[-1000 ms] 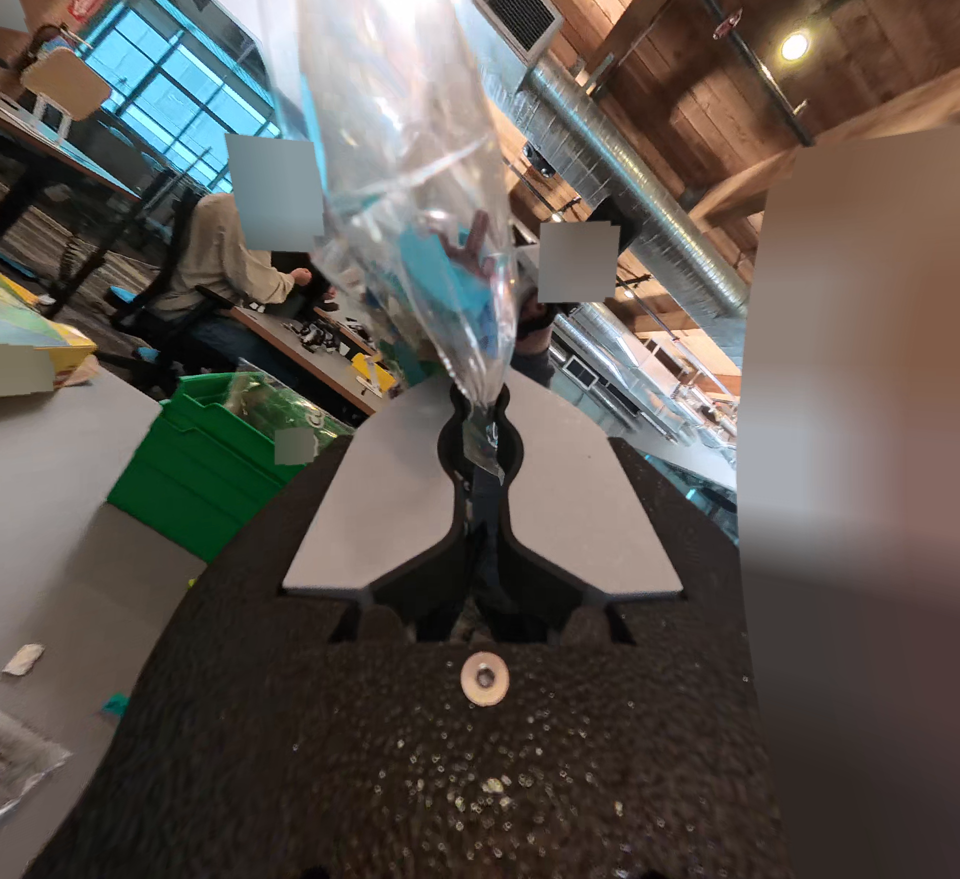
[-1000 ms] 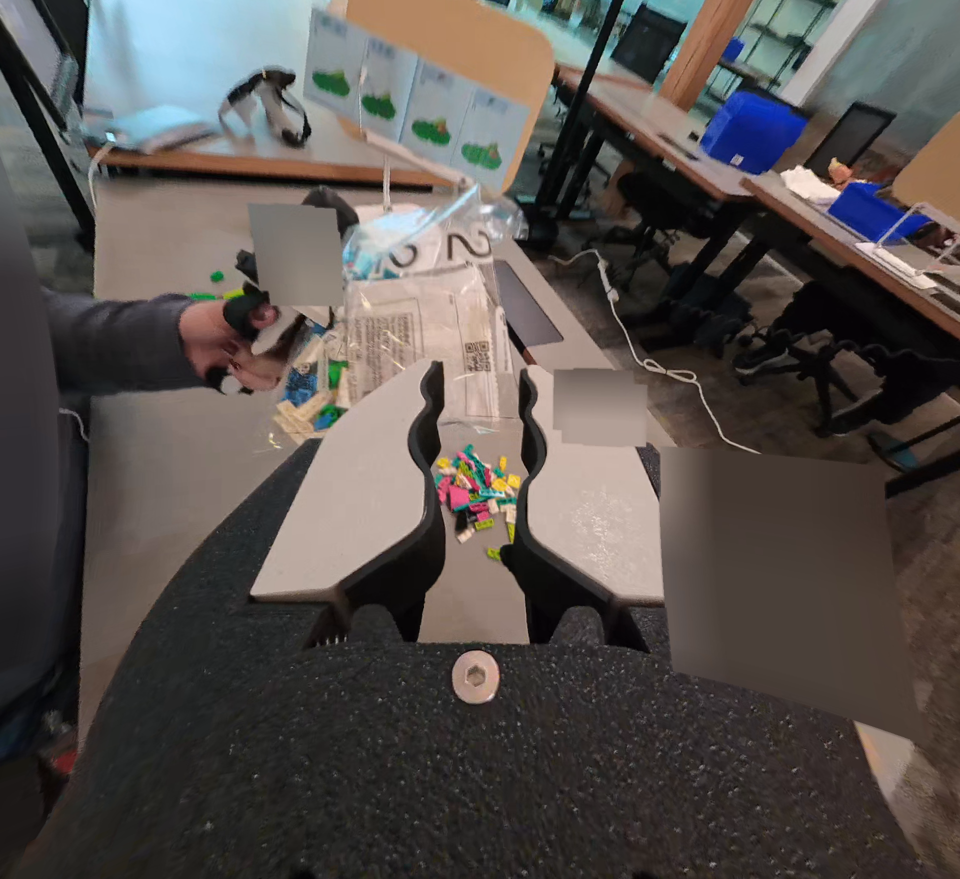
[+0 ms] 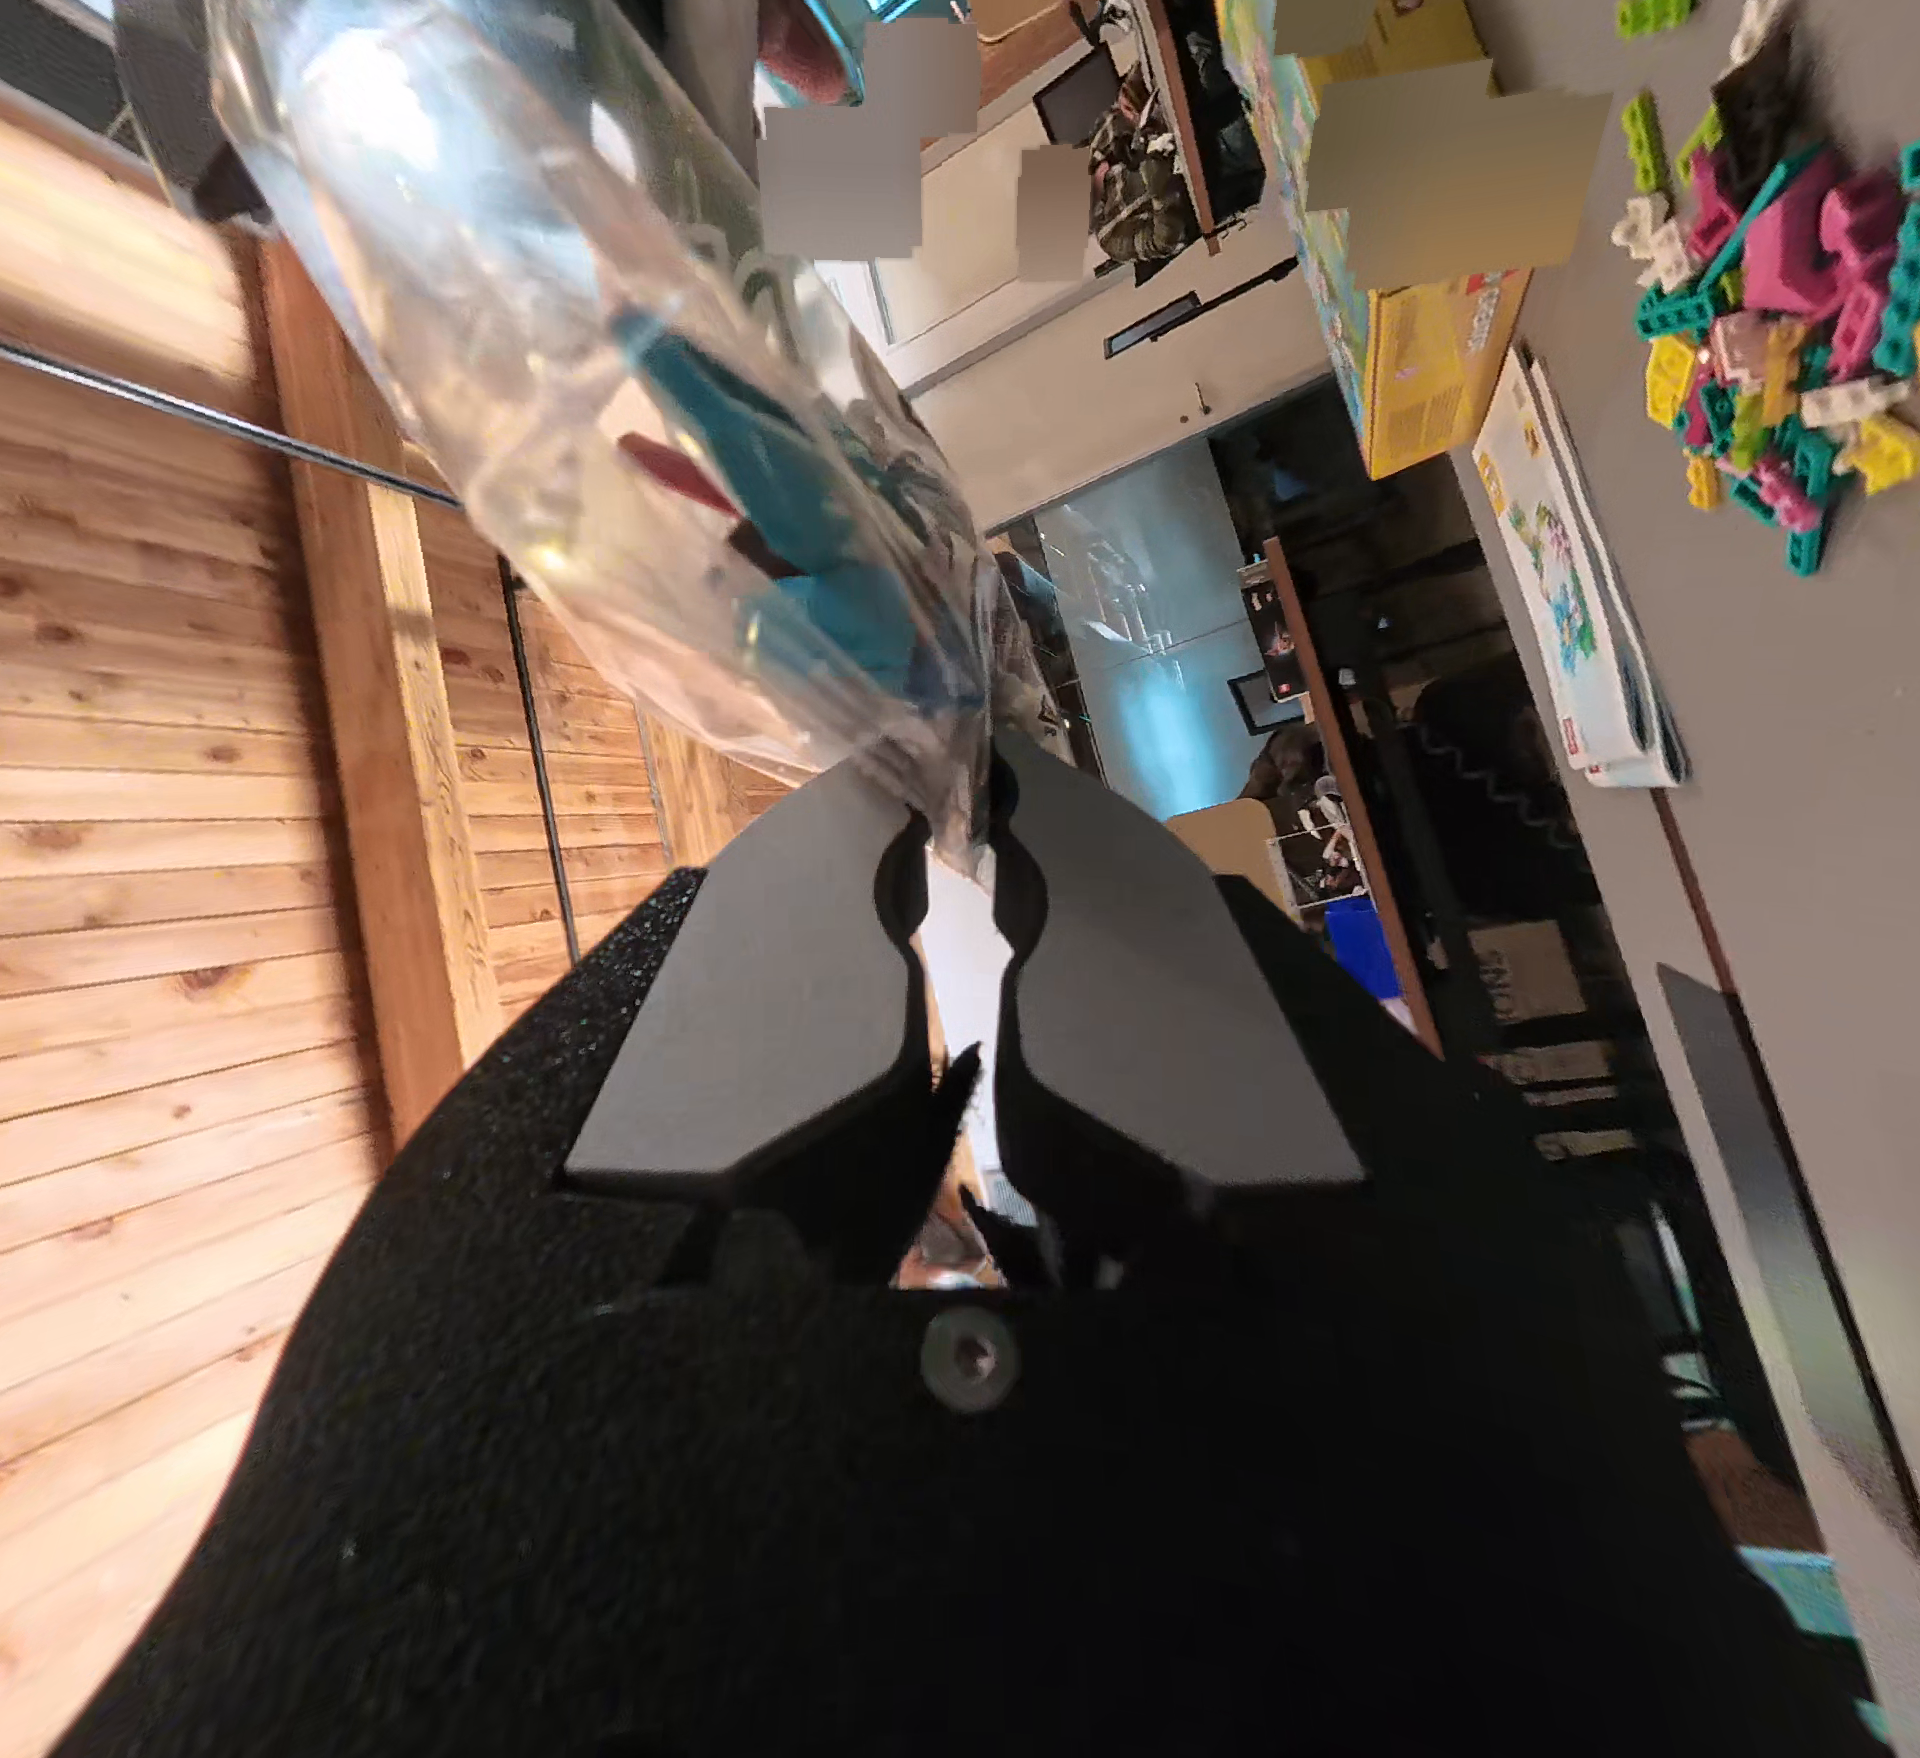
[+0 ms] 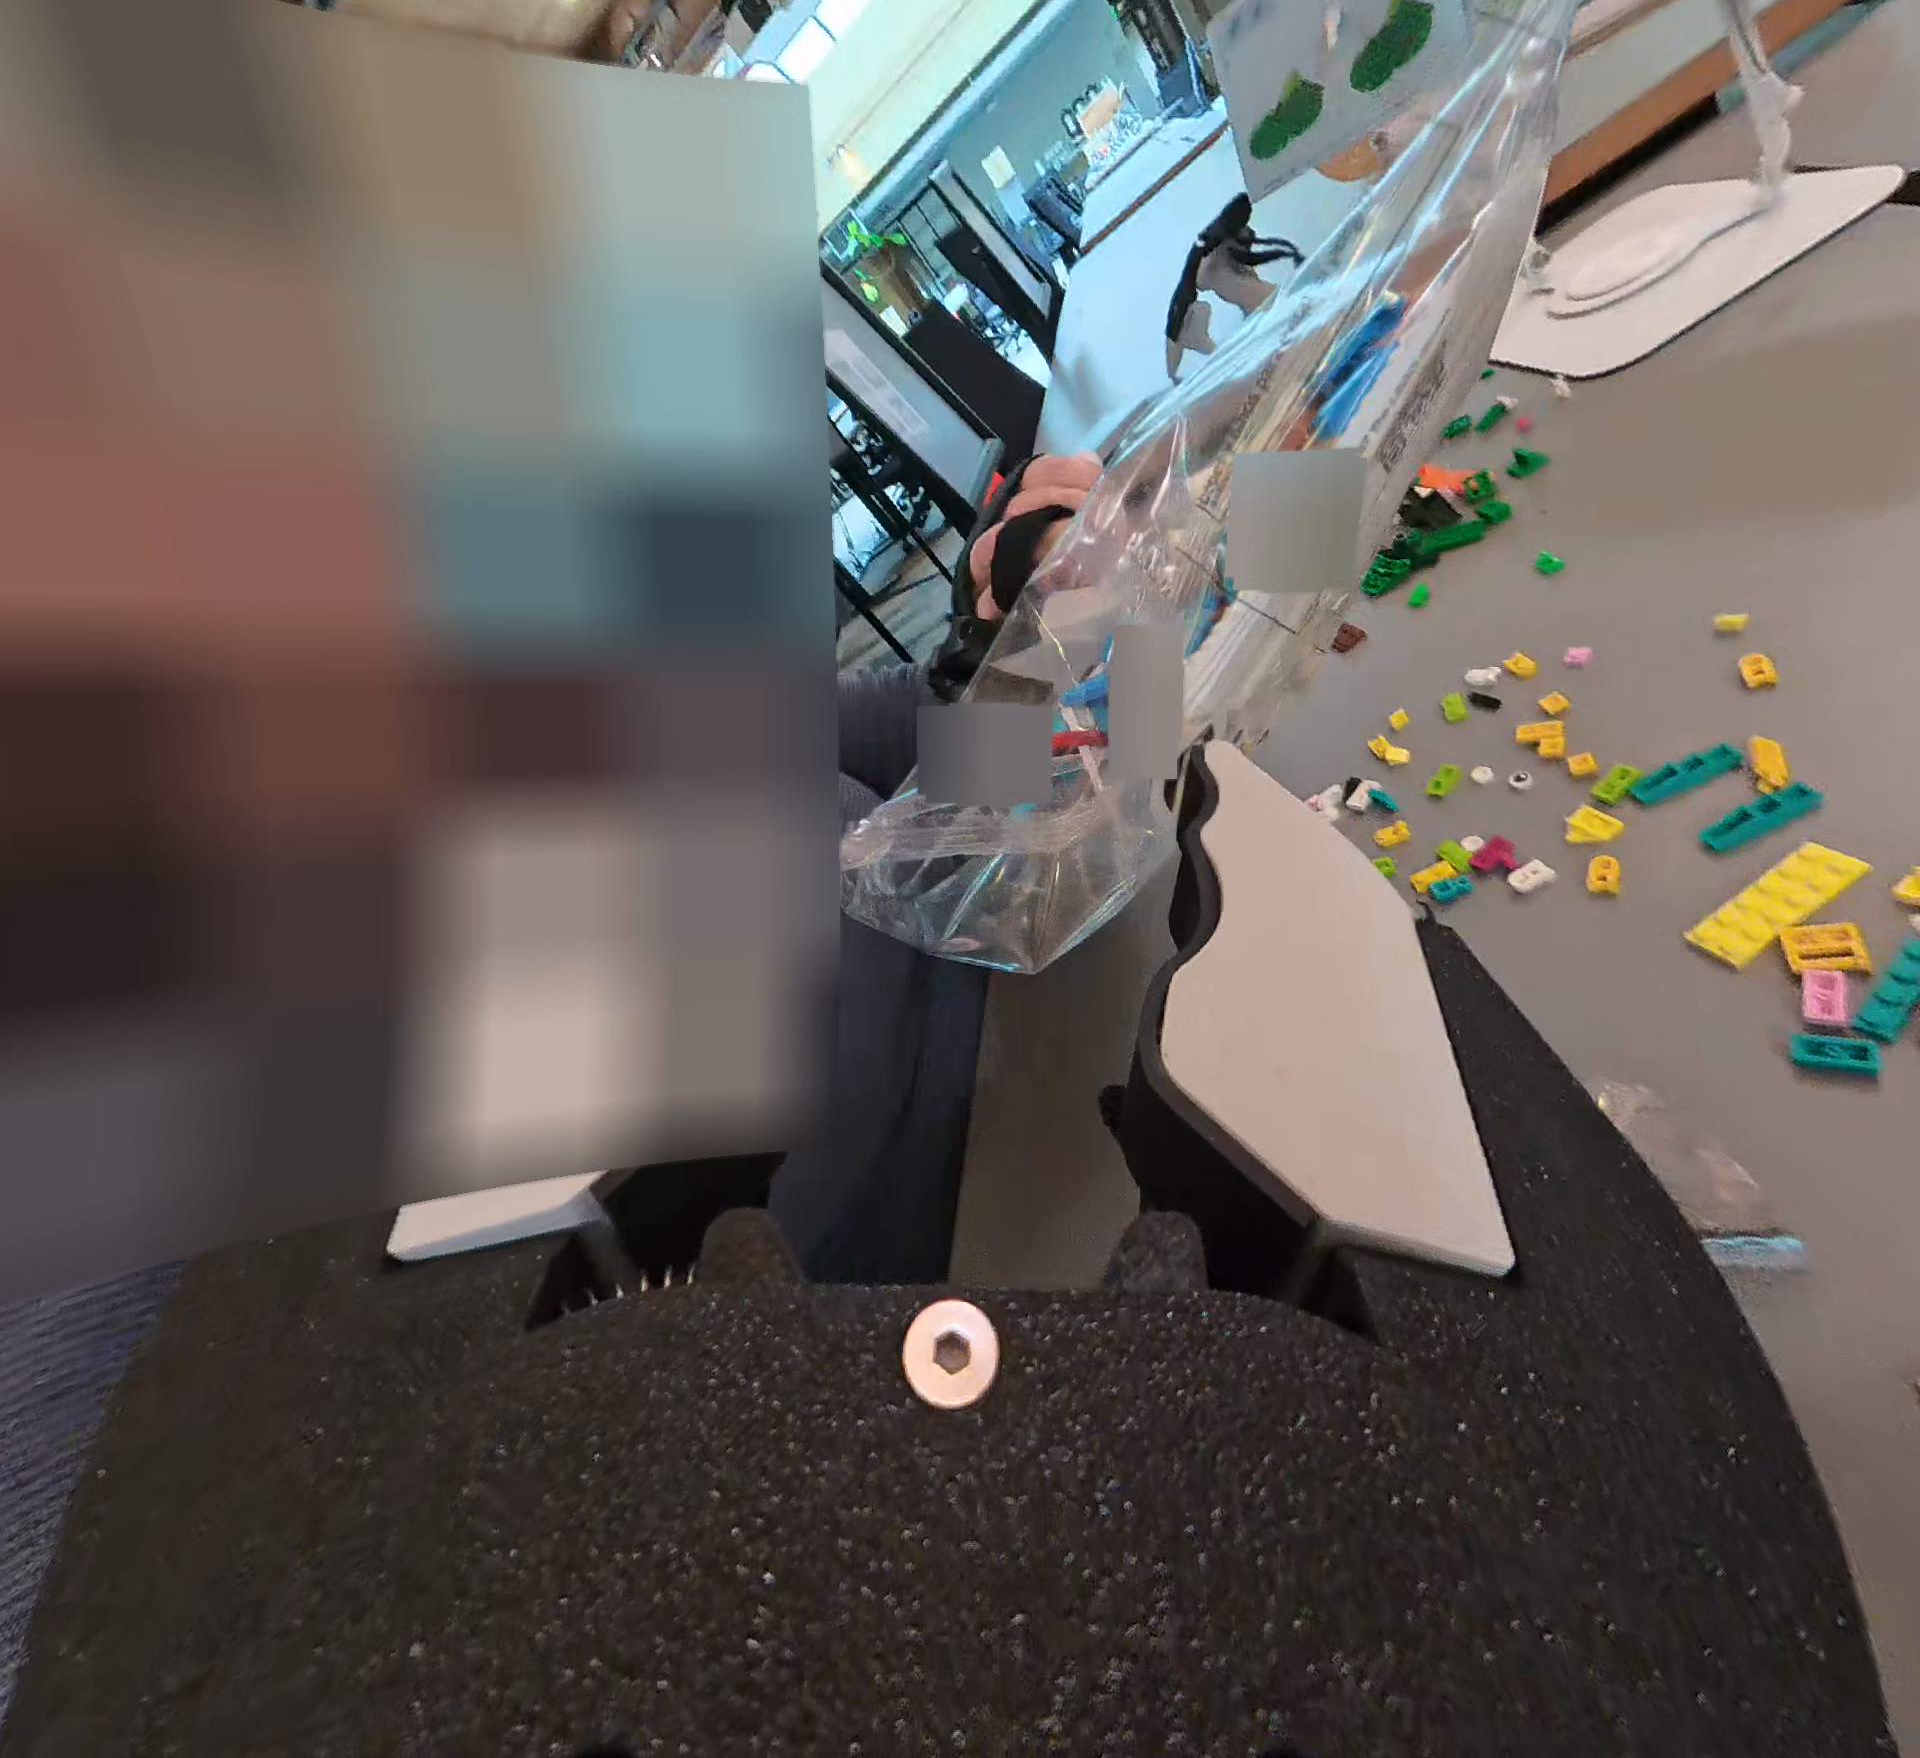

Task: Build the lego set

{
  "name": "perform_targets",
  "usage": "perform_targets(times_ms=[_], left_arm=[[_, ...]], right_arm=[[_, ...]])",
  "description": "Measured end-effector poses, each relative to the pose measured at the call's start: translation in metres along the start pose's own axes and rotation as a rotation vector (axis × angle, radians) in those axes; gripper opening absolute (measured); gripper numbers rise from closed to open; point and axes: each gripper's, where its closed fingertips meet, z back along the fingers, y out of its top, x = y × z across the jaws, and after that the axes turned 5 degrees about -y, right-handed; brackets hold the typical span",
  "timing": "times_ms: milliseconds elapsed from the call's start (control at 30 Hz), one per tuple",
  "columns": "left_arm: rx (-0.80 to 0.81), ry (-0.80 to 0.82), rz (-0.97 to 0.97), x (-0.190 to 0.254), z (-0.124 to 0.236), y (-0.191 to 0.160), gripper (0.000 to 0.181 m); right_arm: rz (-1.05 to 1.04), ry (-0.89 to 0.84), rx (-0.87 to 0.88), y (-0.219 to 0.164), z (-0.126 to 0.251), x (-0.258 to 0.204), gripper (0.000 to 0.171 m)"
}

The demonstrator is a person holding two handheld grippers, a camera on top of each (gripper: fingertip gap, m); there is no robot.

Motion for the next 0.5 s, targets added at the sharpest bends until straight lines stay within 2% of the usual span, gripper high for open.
perform_targets(times_ms=[100, 267, 500], left_arm=[[0.008, 0.008, -0.050, -0.001, 0.000, 0.001, 0.007], [0.023, 0.007, -0.120, -0.004, -0.002, -0.002, 0.007], [0.073, 0.019, -0.009, -0.004, 0.001, 0.002, 0.007]], right_arm=[[-0.039, -0.004, 0.020, 0.001, 0.003, 0.006, 0.078], [-0.037, -0.185, -0.024, -0.009, 0.007, 0.039, 0.081], [-0.034, -0.256, -0.042, -0.023, -0.001, 0.057, 0.083]])
